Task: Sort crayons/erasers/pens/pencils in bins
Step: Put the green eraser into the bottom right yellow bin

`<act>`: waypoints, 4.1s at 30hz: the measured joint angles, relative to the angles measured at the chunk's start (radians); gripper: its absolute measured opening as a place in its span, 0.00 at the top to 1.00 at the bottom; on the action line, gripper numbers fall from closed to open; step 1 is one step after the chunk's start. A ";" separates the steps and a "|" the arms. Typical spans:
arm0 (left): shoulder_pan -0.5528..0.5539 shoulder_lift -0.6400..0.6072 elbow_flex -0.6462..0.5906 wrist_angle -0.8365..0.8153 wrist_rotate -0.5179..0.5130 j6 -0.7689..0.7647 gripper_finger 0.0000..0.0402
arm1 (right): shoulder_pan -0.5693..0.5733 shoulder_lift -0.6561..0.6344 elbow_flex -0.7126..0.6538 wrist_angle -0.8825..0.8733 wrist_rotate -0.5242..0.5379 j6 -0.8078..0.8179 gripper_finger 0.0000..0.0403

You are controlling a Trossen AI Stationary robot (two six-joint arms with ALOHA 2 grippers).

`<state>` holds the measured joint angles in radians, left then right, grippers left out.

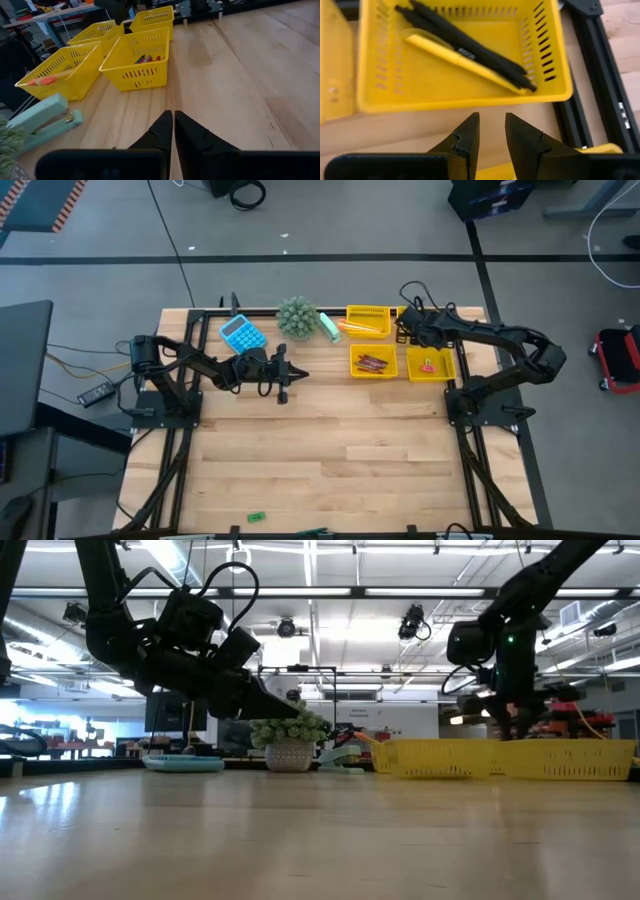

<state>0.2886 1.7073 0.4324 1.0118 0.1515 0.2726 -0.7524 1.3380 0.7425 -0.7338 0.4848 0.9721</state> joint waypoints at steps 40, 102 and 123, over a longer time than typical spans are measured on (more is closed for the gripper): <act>-0.002 -0.001 0.000 -0.028 0.000 0.001 0.95 | 0.205 -0.003 0.000 0.000 0.123 -0.407 0.75; -1.086 0.049 0.882 -1.727 -0.236 -0.974 0.88 | 1.109 0.148 0.032 0.998 -0.453 -0.896 0.75; -1.132 0.316 1.052 -1.827 -0.083 -1.416 0.42 | 1.189 0.192 0.032 0.954 -0.398 -0.816 0.75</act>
<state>-0.8436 2.0231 1.4841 -0.8149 0.0681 -1.1430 0.4365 1.5299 0.7742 0.2207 0.0868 0.1565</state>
